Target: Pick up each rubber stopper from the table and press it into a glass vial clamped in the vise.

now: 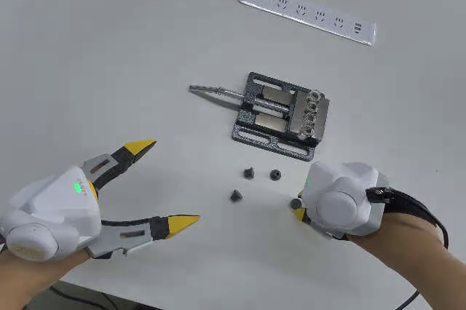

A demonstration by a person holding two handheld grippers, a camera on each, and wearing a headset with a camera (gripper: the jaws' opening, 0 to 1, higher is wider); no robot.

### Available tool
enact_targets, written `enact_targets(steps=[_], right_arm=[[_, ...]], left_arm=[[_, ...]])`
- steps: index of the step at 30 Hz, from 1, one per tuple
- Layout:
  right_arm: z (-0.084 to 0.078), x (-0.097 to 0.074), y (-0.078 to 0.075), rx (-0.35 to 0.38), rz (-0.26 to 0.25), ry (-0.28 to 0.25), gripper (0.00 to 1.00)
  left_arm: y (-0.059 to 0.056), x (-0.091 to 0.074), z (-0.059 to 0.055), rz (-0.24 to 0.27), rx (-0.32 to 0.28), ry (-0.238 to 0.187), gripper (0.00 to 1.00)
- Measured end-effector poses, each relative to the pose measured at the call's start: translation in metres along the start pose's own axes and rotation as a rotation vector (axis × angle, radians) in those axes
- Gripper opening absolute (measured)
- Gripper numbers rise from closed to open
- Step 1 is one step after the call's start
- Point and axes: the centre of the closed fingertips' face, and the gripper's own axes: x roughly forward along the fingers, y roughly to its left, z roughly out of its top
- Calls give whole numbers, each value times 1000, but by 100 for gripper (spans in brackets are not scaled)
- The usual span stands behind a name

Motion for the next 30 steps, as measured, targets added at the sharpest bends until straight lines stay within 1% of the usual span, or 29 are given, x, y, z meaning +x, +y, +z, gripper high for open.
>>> enact_targets(steps=[9,15,23,30], right_arm=[[0,1,2,-20,-3,7,13],[0,2,0,-30,-11,10,13],[1,4,0,-43,-12,10,12],[0,4,1,-52,-11,17,11]], left_arm=[[0,-2,-3,3,-4,1,76],[-3,-3,-2,6,-3,2,76],[-2,-5,-4,13,-8,4,76],[-2,-6,-2,15,-10,3,76]])
